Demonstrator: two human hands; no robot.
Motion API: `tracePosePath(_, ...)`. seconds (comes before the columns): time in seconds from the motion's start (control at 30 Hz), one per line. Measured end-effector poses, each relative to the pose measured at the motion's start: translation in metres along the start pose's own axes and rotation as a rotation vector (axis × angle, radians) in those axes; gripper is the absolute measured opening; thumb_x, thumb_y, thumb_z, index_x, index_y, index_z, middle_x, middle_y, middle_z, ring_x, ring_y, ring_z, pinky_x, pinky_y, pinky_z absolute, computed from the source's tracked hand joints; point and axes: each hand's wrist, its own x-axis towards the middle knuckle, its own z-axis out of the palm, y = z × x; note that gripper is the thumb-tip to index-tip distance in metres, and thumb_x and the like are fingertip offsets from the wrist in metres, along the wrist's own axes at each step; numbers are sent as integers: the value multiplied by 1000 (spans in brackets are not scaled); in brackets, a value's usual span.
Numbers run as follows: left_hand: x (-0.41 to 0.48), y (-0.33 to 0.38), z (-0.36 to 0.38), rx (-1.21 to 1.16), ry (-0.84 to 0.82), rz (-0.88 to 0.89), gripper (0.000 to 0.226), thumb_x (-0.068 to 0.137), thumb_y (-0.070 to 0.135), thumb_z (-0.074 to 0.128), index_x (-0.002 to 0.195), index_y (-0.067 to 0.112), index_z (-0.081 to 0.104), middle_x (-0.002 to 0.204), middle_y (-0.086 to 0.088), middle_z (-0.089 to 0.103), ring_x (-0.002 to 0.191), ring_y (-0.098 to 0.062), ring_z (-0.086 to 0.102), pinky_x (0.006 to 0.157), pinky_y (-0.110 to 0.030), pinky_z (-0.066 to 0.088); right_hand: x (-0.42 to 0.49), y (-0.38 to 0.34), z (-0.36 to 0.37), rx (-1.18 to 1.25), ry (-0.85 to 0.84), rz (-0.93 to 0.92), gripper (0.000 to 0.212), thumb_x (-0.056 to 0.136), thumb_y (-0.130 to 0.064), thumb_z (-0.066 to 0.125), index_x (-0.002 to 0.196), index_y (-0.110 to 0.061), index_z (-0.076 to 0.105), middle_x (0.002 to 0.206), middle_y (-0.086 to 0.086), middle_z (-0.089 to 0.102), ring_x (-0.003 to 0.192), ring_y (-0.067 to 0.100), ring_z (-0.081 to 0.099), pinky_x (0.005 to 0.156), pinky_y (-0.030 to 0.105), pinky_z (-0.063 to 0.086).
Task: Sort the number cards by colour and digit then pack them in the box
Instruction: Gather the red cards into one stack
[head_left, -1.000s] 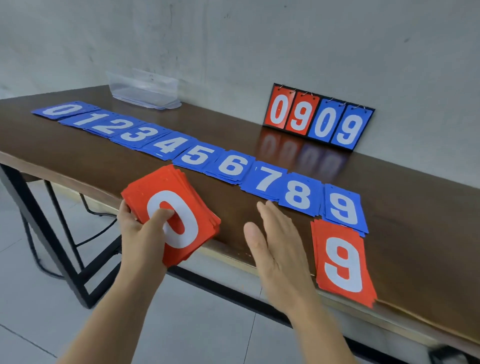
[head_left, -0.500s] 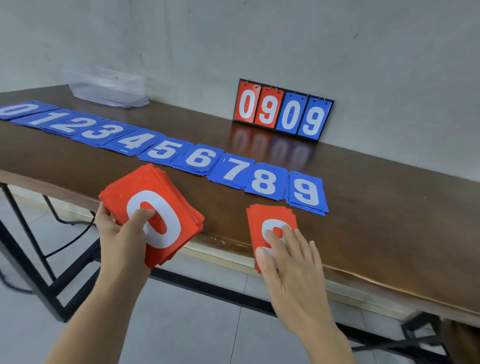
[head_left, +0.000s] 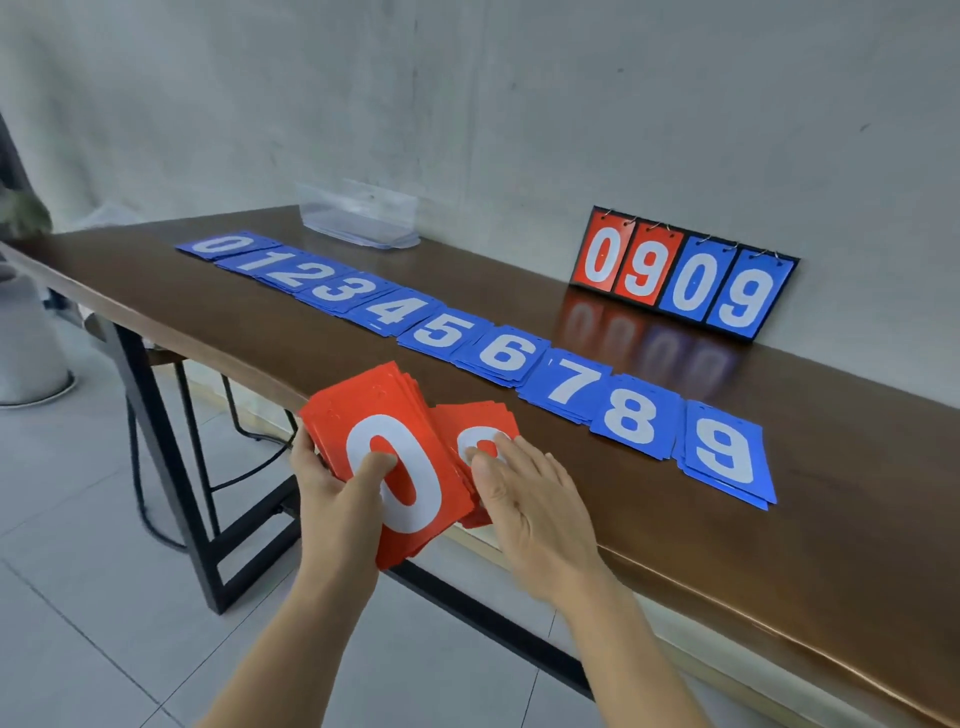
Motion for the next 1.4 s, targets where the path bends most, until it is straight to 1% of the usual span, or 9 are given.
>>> tracePosePath(0.13, 11, 2, 8, 41, 7, 6, 70, 86, 13, 62, 139, 45, 31, 115, 6, 60, 101, -24, 62, 80, -50, 57, 22, -13, -1, 188, -73, -21, 88, 78, -79, -10, 150, -41, 22, 158, -19, 19, 144, -4, 7, 121, 30, 2)
tracePosePath(0.23, 16, 1, 13, 66, 13, 4, 72, 86, 13, 63, 140, 45, 28, 120, 4, 58, 102, -25, 61, 80, -53, 56, 28, -17, -3, 334, -48, 32, 68, 90, -70, 13, 151, -39, 23, 157, -18, 21, 144, -1, 14, 120, 32, 13)
tracePosePath(0.47, 18, -10, 11, 71, 47, -63, 64, 89, 19, 63, 142, 34, 31, 115, 3, 59, 97, -23, 62, 82, -46, 56, 34, -19, 4, -75, -41, -12, 65, 98, -60, 27, 153, -27, 18, 160, -8, 17, 148, 10, 9, 118, 30, 6)
tracePosePath(0.73, 8, -8, 7, -24, -21, -72, 62, 87, 10, 63, 138, 35, 37, 114, 2, 62, 100, -25, 65, 82, -49, 57, 25, -26, 11, 202, 23, -76, 66, 91, -50, 53, 149, -32, 27, 142, -13, 45, 130, 8, 43, 109, 38, 40)
tracePosePath(0.87, -1, 8, 19, 68, -185, 169, 80, 78, 9, 68, 142, 40, 30, 120, 9, 61, 103, -14, 66, 80, -36, 59, 22, -22, -15, 556, 83, -7, 76, 78, -43, 75, 142, -40, 33, 133, -17, 51, 115, 1, 55, 91, 28, 54)
tracePosePath(1.03, 0, 48, 68, 195, -492, 354, 60, 86, 0, 63, 135, 29, 41, 113, 9, 65, 99, -7, 66, 76, -22, 57, 27, -20, -71, 701, 326, -30, 59, 83, -28, 74, 129, -39, 40, 110, -25, 57, 91, -5, 61, 62, 8, 50)
tracePosePath(1.17, 6, 55, 96, 258, -653, 392, 68, 81, 7, 66, 139, 30, 37, 117, 6, 64, 105, -11, 65, 86, -28, 56, 27, -6, -78, 691, 474, -38, 60, 87, -25, 70, 133, -37, 33, 108, -29, 52, 92, -12, 59, 65, 7, 50)
tracePosePath(1.3, 6, 25, 93, 208, -709, 243, 78, 63, 20, 67, 134, 40, 42, 115, 4, 67, 107, -20, 65, 83, -32, 56, 21, 20, -45, 782, 416, 49, 66, 84, -20, 74, 134, -37, 34, 119, -21, 55, 106, -3, 58, 86, 19, 54)
tracePosePath(1.4, 6, 13, 93, 163, -714, 198, 80, 59, 28, 68, 134, 42, 42, 117, 3, 65, 106, -21, 65, 79, -31, 57, 24, 21, -33, 849, 461, 85, 58, 87, -23, 70, 131, -38, 34, 122, -18, 53, 111, 5, 57, 78, 15, 53)
